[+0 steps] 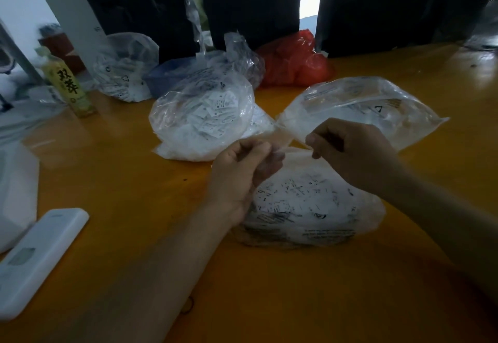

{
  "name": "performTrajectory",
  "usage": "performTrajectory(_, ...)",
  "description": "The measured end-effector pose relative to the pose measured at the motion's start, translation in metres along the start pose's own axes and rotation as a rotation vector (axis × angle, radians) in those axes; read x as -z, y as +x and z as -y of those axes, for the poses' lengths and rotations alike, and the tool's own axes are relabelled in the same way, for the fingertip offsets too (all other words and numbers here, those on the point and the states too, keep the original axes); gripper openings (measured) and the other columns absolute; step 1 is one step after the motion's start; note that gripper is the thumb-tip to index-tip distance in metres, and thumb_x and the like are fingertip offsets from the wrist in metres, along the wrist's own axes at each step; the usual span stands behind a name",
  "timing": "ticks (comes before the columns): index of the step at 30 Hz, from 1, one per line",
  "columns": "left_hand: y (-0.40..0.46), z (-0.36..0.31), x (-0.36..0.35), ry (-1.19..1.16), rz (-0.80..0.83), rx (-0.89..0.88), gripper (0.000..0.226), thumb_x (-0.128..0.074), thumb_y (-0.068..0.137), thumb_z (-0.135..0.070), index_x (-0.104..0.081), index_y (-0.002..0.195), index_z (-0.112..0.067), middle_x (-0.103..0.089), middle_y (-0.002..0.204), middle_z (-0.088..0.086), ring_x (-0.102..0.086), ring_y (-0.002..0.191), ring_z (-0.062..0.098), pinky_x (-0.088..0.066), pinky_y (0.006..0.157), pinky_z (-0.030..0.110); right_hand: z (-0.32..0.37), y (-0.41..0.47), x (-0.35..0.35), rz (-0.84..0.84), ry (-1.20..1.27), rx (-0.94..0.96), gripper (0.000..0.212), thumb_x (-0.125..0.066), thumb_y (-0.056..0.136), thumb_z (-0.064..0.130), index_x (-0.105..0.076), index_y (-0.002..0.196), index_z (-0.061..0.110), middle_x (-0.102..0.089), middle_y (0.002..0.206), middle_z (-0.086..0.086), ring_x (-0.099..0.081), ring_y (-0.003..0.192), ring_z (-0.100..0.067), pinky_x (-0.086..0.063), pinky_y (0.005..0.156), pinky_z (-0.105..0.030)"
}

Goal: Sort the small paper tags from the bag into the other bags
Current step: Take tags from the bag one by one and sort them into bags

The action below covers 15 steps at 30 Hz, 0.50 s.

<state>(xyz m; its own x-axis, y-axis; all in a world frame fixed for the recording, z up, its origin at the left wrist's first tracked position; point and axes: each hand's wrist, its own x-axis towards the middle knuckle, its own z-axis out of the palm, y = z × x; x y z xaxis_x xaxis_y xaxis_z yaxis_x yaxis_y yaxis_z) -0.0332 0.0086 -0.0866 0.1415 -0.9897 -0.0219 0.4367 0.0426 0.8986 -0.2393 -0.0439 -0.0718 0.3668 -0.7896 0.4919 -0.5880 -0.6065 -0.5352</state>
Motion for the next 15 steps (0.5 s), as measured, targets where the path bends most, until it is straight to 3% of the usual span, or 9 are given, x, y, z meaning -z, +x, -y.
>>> performTrajectory(2, 0.002, -0.002, 0.001, -0.128, -0.030, 0.023, 0.008, -0.064, 0.096, 0.004, -0.063, 0.096, -0.004, -0.078, 0.093, 0.018, -0.079, 0.085, 0.027, -0.062, 0.070, 0.026, -0.003, 0.001, 0.000, 0.019, -0.064, -0.001, 0.012, -0.058, 0.096, 0.042, -0.064, 0.096, 0.032, -0.059, 0.073, 0.024, -0.057, 0.072, 0.014, -0.041, 0.057, -0.004)
performTrajectory(4, 0.003, -0.003, 0.002, -0.168, -0.045, 0.047, 0.008, -0.063, 0.096, 0.003, -0.063, 0.099, -0.005, -0.079, 0.091, 0.017, -0.079, 0.085, 0.026, -0.063, 0.070, 0.027, -0.004, 0.002, -0.003, 0.151, -0.164, 0.046, 0.034, -0.053, 0.089, 0.054, -0.063, 0.114, 0.034, -0.056, 0.091, 0.027, -0.054, 0.080, 0.014, -0.039, 0.058, -0.009)
performTrajectory(6, 0.004, -0.002, 0.002, -0.177, -0.054, 0.063, 0.008, -0.064, 0.097, 0.001, -0.064, 0.100, -0.006, -0.079, 0.091, 0.016, -0.078, 0.082, 0.023, -0.063, 0.069, 0.027, -0.002, 0.001, -0.007, 0.319, -0.237, 0.101, 0.060, -0.047, 0.080, 0.073, -0.054, 0.131, 0.042, -0.051, 0.111, 0.026, -0.051, 0.081, 0.009, -0.035, 0.069, -0.013)
performTrajectory(8, 0.004, -0.001, 0.001, -0.174, -0.061, 0.065, 0.008, -0.064, 0.097, 0.000, -0.066, 0.097, -0.008, -0.078, 0.088, 0.014, -0.077, 0.078, 0.021, -0.062, 0.066, 0.026, -0.001, -0.002, -0.011, 0.421, -0.313, 0.143, 0.067, -0.045, 0.078, 0.081, -0.052, 0.134, 0.047, -0.045, 0.124, 0.021, -0.046, 0.092, 0.005, -0.037, 0.079, -0.021)
performTrajectory(10, 0.004, 0.000, 0.001, -0.157, -0.070, 0.066, 0.010, -0.063, 0.098, -0.001, -0.067, 0.096, -0.010, -0.078, 0.088, 0.013, -0.077, 0.078, 0.020, -0.062, 0.064, 0.026, 0.000, -0.003, -0.013, 0.443, -0.388, 0.192, 0.048, -0.055, 0.086, 0.070, -0.063, 0.126, 0.044, -0.047, 0.126, 0.017, -0.045, 0.099, -0.001, -0.037, 0.084, -0.024)
performTrajectory(12, 0.004, 0.000, 0.002, -0.127, -0.067, 0.067, 0.014, -0.063, 0.098, -0.002, -0.072, 0.095, -0.013, -0.078, 0.092, 0.011, -0.077, 0.080, 0.018, -0.061, 0.063, 0.025, 0.002, -0.001, -0.012, 0.387, -0.327, 0.203, 0.025, -0.062, 0.090, 0.054, -0.072, 0.107, 0.038, -0.055, 0.119, 0.014, -0.050, 0.088, 0.001, -0.039, 0.080, -0.022)
performTrajectory(15, 0.003, -0.002, 0.002, -0.097, -0.061, 0.062, 0.018, -0.064, 0.099, -0.004, -0.077, 0.095, -0.016, -0.080, 0.095, 0.008, -0.078, 0.082, 0.016, -0.058, 0.058, 0.023, -0.001, 0.003, -0.005, 0.175, -0.121, 0.050, 0.010, -0.061, 0.091, 0.049, -0.065, 0.088, 0.040, -0.060, 0.095, 0.021, -0.057, 0.074, 0.003, -0.041, 0.067, -0.018)
